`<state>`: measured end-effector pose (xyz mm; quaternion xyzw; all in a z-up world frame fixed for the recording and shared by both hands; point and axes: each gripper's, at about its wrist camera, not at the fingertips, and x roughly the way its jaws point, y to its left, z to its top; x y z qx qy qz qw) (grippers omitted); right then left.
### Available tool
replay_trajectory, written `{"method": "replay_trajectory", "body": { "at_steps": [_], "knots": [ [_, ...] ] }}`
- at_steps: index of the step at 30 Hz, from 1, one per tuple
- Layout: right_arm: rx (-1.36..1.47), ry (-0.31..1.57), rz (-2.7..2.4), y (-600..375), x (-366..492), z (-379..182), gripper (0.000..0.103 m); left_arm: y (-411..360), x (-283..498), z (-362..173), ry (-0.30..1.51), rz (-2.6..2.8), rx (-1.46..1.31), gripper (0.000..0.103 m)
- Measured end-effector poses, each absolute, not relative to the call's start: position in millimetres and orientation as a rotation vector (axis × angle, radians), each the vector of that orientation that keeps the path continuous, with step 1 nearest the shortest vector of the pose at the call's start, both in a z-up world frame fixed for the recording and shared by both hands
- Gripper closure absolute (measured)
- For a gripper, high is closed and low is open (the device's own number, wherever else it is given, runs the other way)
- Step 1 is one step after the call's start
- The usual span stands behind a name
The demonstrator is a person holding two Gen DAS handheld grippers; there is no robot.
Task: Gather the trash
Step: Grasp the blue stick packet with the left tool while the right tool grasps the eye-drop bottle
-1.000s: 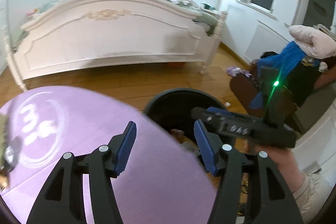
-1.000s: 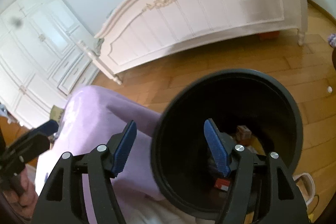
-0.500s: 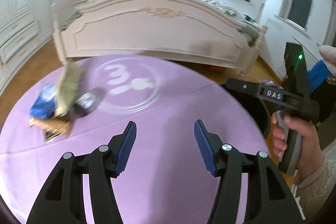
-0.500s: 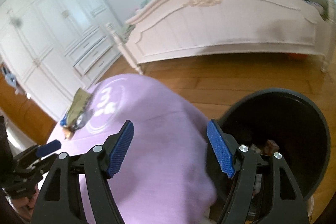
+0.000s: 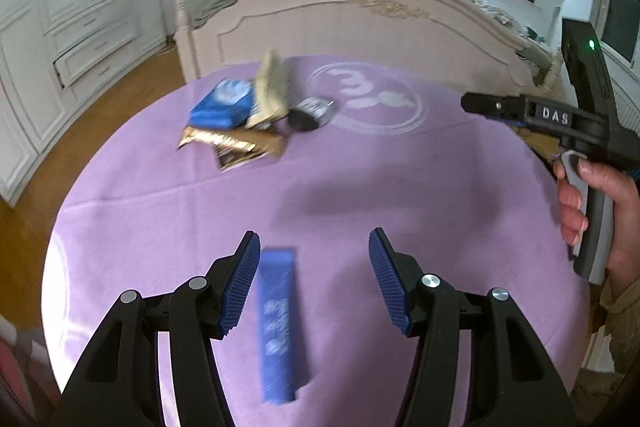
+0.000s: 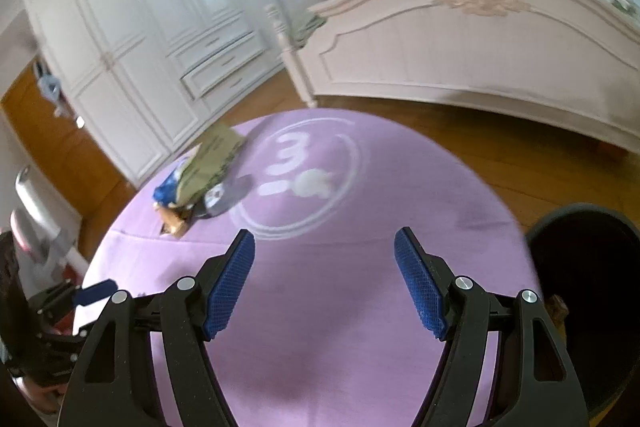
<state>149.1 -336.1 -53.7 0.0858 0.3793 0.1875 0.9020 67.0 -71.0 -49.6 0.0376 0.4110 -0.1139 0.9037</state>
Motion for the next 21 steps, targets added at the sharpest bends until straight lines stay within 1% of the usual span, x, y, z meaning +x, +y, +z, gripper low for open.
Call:
{"method": "replay_trajectory", "body": {
  "at_steps": [5, 8, 10, 11, 19, 21],
  "knots": [
    [0.093, 0.802, 0.453, -294.4, 157.7, -52.3, 0.031, -48.8, 54.6, -59.5, 0.872, -0.197, 0.063, 0.047],
    [0.026, 0.815, 0.488, -267.6, 165.0, -54.2, 0.031, -39.0, 50.1, -65.2, 0.888, -0.179, 0.063, 0.054],
    [-0.015, 0.824, 0.507, -252.5, 170.4, -56.6, 0.031, -34.2, 47.3, -68.8, 0.902, -0.175, 0.054, 0.055],
    [-0.041, 0.83, 0.519, -241.4, 174.9, -58.4, 0.031, -31.8, 47.2, -70.3, 0.913, -0.176, 0.042, 0.058],
    [-0.204, 0.855, 0.54, -192.2, 201.5, -69.3, 0.031, -19.5, 47.6, -72.0, 0.933, -0.173, -0.013, 0.062],
    [-0.243, 0.862, 0.537, -182.5, 208.0, -72.9, 0.031, -19.0, 47.9, -71.6, 0.933, -0.176, -0.015, 0.068]
  ]
}}
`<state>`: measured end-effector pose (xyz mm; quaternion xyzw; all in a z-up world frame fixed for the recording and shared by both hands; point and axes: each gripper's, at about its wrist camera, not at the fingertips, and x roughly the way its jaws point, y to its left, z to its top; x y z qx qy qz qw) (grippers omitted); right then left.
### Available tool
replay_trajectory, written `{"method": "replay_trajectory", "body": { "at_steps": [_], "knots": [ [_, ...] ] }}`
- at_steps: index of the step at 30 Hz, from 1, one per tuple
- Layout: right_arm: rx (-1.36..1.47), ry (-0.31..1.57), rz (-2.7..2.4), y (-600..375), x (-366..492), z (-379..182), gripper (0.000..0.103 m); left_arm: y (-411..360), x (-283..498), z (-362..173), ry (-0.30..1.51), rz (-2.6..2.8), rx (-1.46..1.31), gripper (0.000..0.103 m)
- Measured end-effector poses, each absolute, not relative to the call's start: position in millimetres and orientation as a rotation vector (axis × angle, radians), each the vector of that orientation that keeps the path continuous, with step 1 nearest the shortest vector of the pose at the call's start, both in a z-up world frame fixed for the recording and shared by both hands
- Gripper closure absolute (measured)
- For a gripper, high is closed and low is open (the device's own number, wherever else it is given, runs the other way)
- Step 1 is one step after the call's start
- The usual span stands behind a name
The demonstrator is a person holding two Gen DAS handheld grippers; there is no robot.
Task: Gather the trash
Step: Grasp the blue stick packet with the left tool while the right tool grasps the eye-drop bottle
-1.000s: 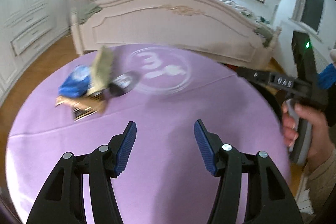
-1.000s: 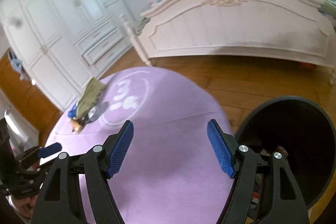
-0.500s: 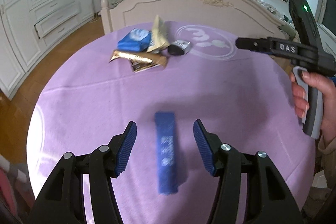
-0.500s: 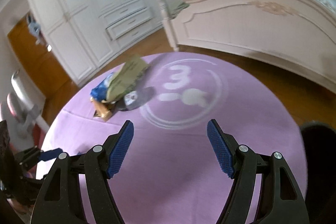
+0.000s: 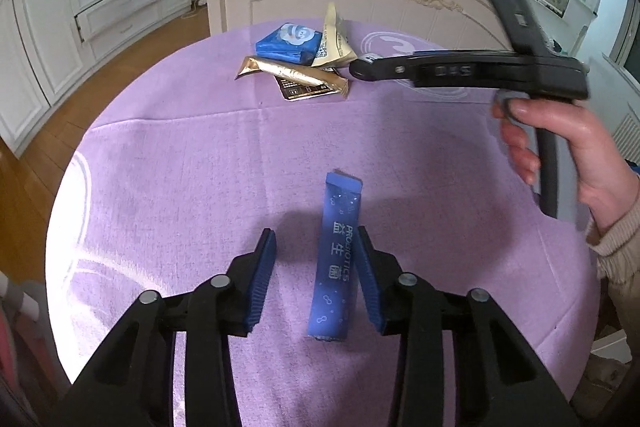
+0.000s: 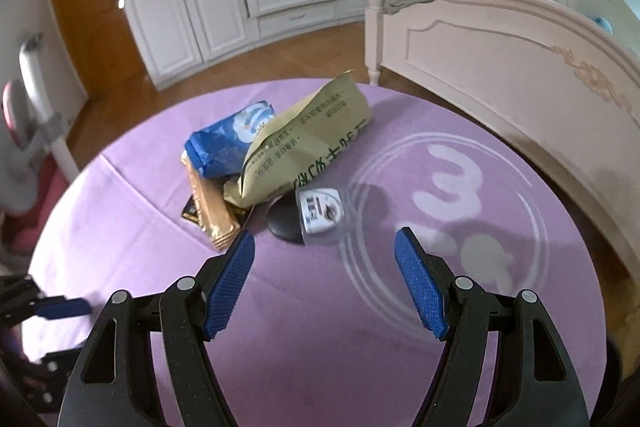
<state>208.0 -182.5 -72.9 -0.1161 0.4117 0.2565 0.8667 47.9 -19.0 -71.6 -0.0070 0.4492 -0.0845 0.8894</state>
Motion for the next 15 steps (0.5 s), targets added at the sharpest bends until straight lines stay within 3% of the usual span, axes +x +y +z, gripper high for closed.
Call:
{"method": "replay_trajectory", "body": {
  "at_steps": [6, 9, 15],
  "knots": [
    [-0.338, 0.864, 0.539, -162.8, 219.9, -83.3, 0.032, -18.1, 50.9, -70.0, 0.933, -0.183, -0.022, 0.072],
    [-0.33, 0.876, 0.555, -160.2, 223.0, -87.0, 0.047, -17.2, 50.0, -69.9, 0.933, -0.186, -0.028, 0.074],
    [-0.3, 0.884, 0.566, -166.3, 216.7, -87.0, 0.047, -13.2, 52.5, -70.4, 0.934, -0.201, -0.054, 0.081]
  ]
}}
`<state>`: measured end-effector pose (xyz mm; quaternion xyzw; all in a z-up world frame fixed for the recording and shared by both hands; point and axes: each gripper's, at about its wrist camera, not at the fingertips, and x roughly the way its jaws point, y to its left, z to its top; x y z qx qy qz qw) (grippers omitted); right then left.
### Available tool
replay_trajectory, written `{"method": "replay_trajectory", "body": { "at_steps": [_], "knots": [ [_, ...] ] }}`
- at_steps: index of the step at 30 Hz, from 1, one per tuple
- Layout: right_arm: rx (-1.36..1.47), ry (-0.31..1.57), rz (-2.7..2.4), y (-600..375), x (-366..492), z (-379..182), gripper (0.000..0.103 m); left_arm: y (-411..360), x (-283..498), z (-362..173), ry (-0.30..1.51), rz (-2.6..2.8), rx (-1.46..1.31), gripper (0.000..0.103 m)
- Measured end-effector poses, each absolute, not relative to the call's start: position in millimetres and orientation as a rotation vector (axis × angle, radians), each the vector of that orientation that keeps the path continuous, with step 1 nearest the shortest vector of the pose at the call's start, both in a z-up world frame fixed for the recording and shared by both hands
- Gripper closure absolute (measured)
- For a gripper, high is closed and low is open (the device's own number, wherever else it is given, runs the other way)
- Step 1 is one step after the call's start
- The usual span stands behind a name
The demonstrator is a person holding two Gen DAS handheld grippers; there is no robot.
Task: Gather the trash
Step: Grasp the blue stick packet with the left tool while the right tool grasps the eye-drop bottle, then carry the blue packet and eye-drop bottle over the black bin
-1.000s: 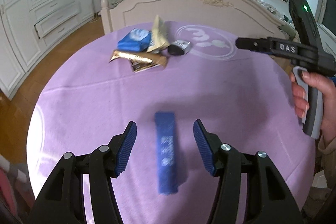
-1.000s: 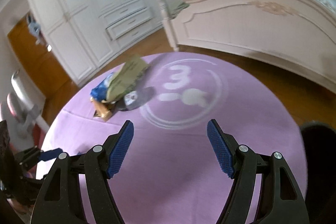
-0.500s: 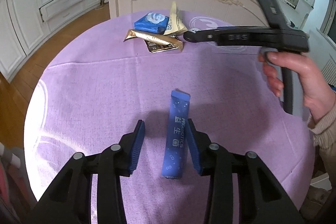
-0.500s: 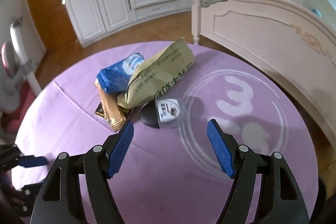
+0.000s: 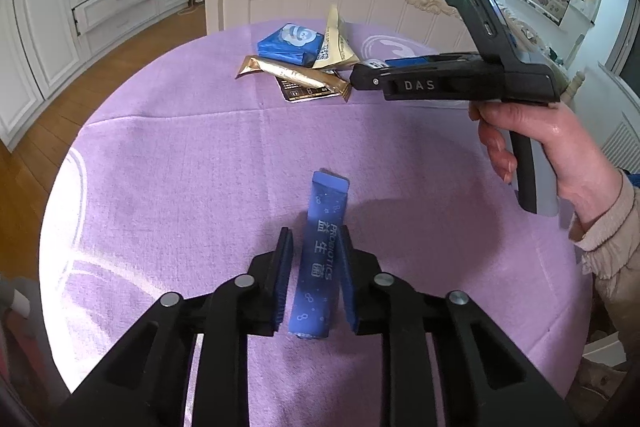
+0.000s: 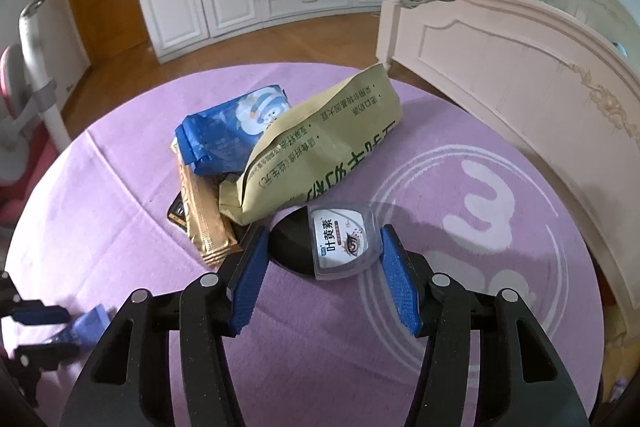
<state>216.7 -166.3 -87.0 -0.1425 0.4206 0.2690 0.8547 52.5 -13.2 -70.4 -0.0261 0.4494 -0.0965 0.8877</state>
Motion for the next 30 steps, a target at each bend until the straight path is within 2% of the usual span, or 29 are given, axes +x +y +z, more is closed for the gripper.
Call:
{"method": "replay_trajectory", "body": {
  "at_steps": [9, 16, 30],
  "knots": [
    [-0.038, 0.837, 0.578, -222.1, 176.7, -63.5, 0.047, -18.4, 52.5, -65.8, 0.915, -0.213, -0.043, 0.089],
    [0.107, 0.778, 0.508, -282.3, 140.1, -49.9, 0.047, -37.3, 59.6, -56.6, 0.897, -0.268, -0.04, 0.089],
    [0.251, 0.708, 0.283, -419.3, 100.1, -40.5, 0.047, -138.5, 94.4, -28.8, 0.837, -0.475, 0.033, 0.089]
  ]
}}
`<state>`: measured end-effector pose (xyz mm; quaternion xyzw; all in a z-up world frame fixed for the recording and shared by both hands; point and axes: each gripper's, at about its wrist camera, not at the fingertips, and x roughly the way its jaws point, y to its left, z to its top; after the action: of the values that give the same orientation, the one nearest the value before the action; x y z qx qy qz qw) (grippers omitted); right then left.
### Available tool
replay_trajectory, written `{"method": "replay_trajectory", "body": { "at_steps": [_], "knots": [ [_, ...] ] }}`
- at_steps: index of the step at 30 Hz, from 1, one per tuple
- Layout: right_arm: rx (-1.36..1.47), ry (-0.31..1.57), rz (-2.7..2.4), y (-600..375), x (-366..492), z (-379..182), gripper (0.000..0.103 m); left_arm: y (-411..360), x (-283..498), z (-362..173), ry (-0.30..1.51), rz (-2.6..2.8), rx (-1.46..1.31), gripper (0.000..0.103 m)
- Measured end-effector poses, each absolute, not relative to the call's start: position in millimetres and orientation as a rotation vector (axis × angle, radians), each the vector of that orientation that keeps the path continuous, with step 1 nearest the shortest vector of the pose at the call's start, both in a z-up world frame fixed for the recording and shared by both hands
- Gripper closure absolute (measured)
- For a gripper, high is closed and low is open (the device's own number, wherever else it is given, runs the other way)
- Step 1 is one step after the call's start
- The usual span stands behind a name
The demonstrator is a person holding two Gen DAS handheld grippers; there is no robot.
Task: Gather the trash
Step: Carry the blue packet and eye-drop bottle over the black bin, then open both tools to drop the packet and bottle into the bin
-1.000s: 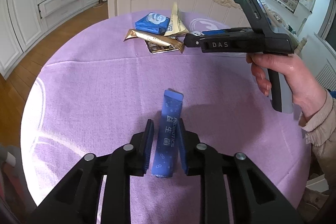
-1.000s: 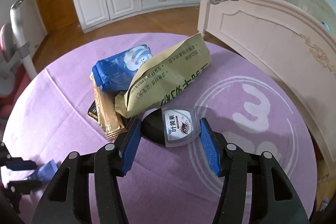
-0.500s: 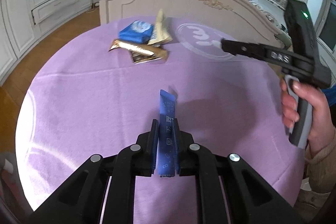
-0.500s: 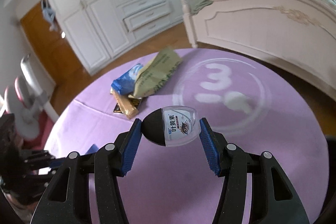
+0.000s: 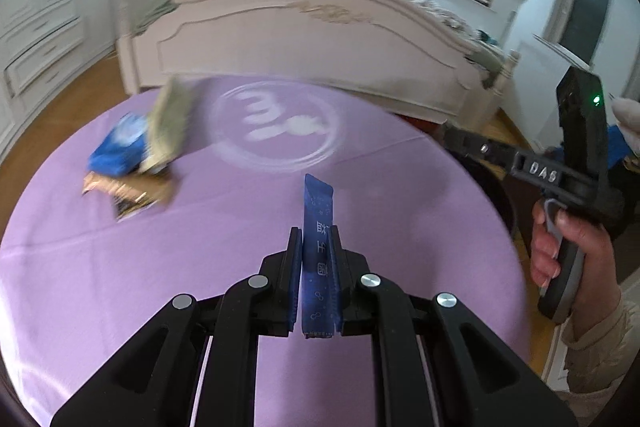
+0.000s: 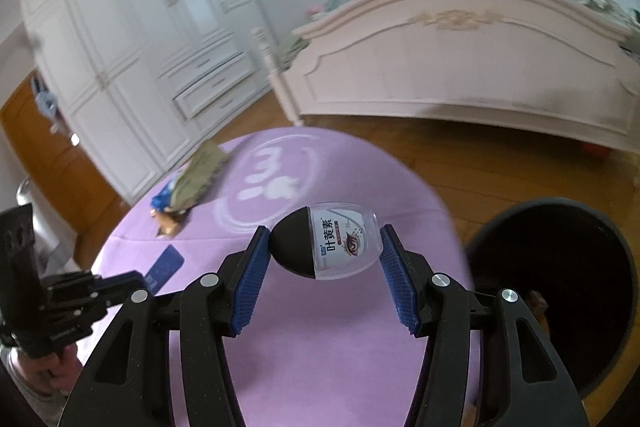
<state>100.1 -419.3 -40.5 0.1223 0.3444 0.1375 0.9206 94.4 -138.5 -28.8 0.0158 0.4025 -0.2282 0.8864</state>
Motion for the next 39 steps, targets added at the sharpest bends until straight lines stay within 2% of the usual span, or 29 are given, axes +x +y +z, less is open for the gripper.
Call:
{"method": "replay_trajectory", "body": {
  "at_steps": [11, 22, 39],
  "knots": [
    [0.346, 0.694, 0.134, -500.9, 88.4, -61.9, 0.047, -235.6, 129.8, -12.7, 0.796, -0.687, 0.059, 0.089],
    [0.427, 0.734, -0.001, -571.9, 92.1, -103.7, 0.047, -330.3, 165.2, -28.9, 0.835, -0.837, 0.063, 0.089],
    [0.495, 0.786, -0.061, -609.0, 86.0, -149.1, 0.047, -386.0, 164.1, -53.6, 0.878, -0.896, 0.12, 0.089]
  ]
}}
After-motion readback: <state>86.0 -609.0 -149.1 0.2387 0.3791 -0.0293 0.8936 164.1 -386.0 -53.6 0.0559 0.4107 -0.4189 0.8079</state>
